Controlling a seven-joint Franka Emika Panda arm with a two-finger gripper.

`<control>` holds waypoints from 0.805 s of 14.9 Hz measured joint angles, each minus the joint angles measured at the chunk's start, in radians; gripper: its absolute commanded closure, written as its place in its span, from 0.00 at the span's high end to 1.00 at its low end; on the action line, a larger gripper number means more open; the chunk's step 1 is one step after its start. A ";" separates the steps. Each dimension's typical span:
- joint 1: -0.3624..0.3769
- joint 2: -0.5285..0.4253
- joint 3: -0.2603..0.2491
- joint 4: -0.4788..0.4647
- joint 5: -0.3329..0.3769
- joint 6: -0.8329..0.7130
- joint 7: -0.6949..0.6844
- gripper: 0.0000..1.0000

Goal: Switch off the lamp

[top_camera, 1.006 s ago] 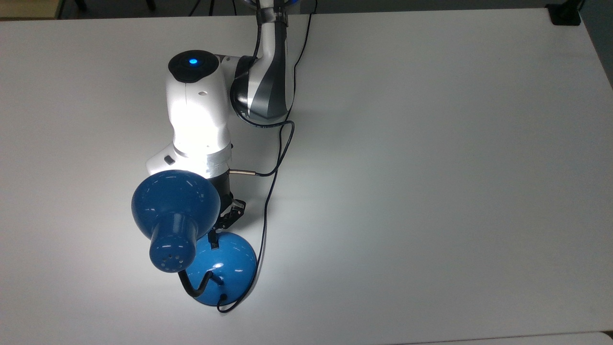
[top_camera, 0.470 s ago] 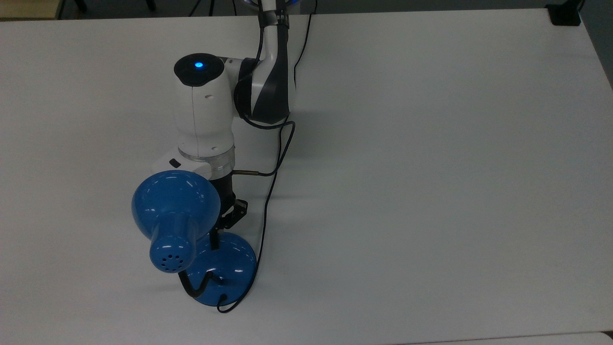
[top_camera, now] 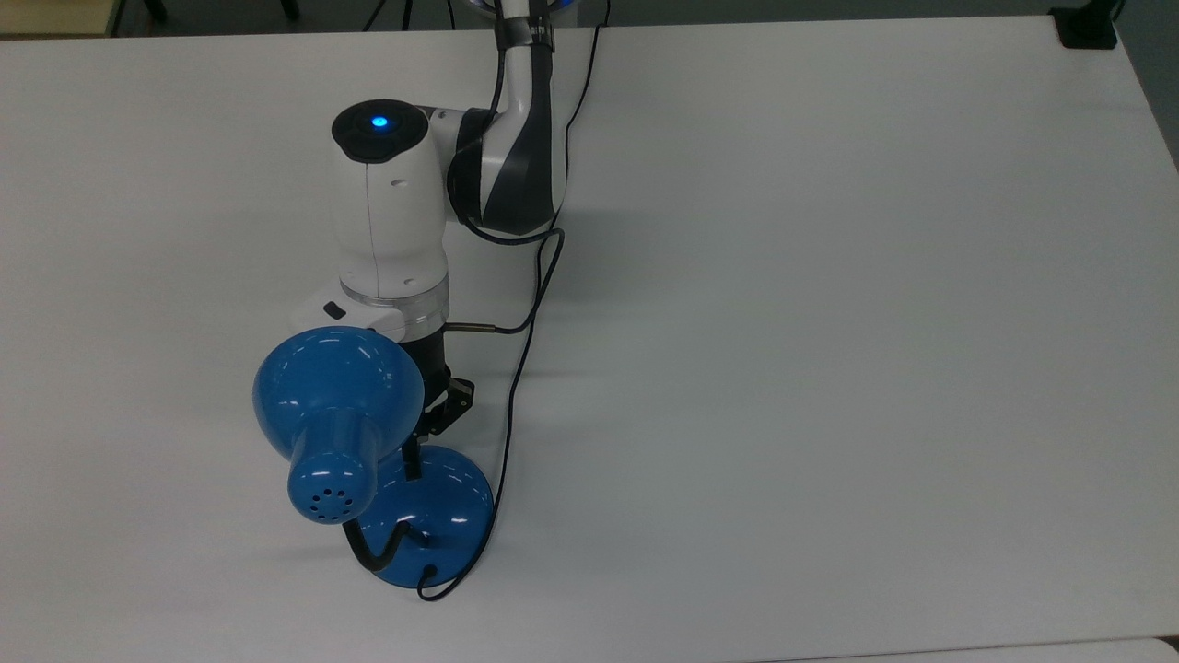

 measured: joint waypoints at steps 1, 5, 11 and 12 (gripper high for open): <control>-0.001 -0.016 0.000 -0.021 0.000 0.000 0.000 0.05; -0.001 -0.152 0.000 -0.100 0.000 -0.184 0.009 0.15; -0.001 -0.458 -0.001 -0.133 -0.016 -0.746 0.031 1.00; -0.001 -0.501 -0.001 -0.147 -0.037 -0.785 0.059 1.00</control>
